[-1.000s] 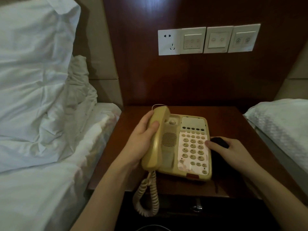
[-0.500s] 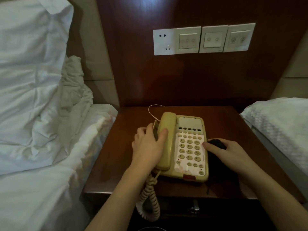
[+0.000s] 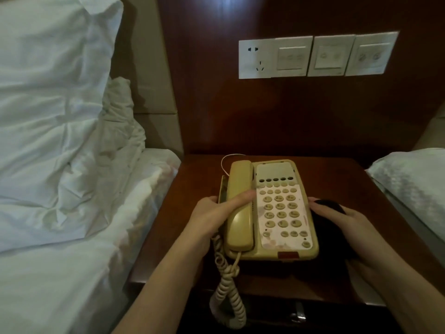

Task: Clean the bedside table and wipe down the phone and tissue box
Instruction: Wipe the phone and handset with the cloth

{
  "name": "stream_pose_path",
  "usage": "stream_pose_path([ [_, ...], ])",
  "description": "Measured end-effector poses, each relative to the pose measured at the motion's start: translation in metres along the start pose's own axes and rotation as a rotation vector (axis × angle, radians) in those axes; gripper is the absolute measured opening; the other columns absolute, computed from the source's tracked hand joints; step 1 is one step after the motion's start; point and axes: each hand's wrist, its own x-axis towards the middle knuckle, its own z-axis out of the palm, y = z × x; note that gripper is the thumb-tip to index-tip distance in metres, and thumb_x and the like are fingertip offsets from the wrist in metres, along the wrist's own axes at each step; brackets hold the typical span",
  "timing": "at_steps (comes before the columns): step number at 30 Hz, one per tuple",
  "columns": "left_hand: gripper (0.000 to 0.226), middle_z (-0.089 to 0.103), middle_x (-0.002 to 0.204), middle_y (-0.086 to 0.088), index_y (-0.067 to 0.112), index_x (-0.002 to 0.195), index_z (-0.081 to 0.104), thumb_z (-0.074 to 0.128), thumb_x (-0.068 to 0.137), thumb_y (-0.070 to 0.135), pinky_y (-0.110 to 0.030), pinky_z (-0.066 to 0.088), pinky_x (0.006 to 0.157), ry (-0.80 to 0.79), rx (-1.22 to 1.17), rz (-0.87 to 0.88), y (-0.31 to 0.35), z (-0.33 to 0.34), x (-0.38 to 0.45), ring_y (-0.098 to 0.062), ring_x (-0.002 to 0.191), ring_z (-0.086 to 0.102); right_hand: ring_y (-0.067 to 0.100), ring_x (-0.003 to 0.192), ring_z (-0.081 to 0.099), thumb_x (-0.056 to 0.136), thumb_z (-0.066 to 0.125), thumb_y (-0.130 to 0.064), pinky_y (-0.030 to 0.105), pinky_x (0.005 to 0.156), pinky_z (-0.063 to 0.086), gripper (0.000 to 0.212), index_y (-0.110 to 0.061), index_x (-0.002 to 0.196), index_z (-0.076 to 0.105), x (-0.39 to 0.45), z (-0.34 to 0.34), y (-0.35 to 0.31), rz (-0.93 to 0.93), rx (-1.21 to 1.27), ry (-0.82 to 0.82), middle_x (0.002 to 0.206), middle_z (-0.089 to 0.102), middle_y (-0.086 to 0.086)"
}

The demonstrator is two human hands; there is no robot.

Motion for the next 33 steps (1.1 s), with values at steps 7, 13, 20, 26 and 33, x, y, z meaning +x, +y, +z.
stream_pose_path([
  [7,0.07,0.08,0.095,-0.001,0.019,0.118,0.066,0.089,0.061,0.053,-0.042,0.062,0.087,0.011,-0.074,0.004,-0.003,-0.035,-0.001,-0.02,0.088,0.077,0.032,0.087,0.075,0.086,0.07,-0.021,0.046,0.078,0.057,0.028,-0.021,0.115,0.07,0.004,0.031,0.009,0.021,0.082,-0.059,0.098,0.077,0.011],
  [13,0.084,0.08,0.091,-0.006,0.016,0.106,0.073,0.091,0.041,0.066,-0.043,0.061,0.084,0.108,0.085,0.084,0.051,-0.102,0.018,-0.024,0.085,0.078,0.027,0.086,0.075,0.084,0.072,-0.025,0.047,0.084,0.056,0.022,-0.023,0.106,0.073,0.036,0.086,-0.019,-0.037,0.102,-0.184,0.095,0.078,0.006],
  [20,0.123,0.075,0.114,-0.009,0.008,0.132,0.059,0.094,0.033,0.072,-0.042,0.062,0.083,0.199,0.079,0.092,0.095,-0.139,0.093,-0.025,0.095,0.076,0.031,0.087,0.074,0.089,0.069,-0.033,0.049,0.085,0.057,0.022,-0.016,0.102,0.075,0.117,0.139,-0.052,-0.063,0.035,-0.106,0.092,0.077,0.01],
  [26,0.085,0.075,0.106,-0.006,0.011,0.121,0.066,0.083,0.063,0.07,-0.037,0.059,0.085,0.19,0.077,0.025,0.054,-0.119,0.15,-0.022,0.093,0.073,0.022,0.065,0.075,0.091,0.068,-0.029,0.029,0.048,0.055,0.019,-0.015,0.104,0.07,0.16,0.141,-0.03,0.043,-0.02,-0.083,0.078,0.077,0.006],
  [33,0.07,0.068,0.119,-0.005,0.019,0.118,0.06,0.058,0.081,0.078,-0.044,0.052,0.1,0.309,0.362,0.179,0.033,-0.102,0.159,-0.025,0.108,0.066,0.024,0.072,0.075,0.09,0.069,-0.027,0.032,0.052,0.057,0.022,-0.016,0.109,0.066,0.174,0.138,-0.016,0.039,-0.094,-0.052,0.09,0.076,0.009],
])
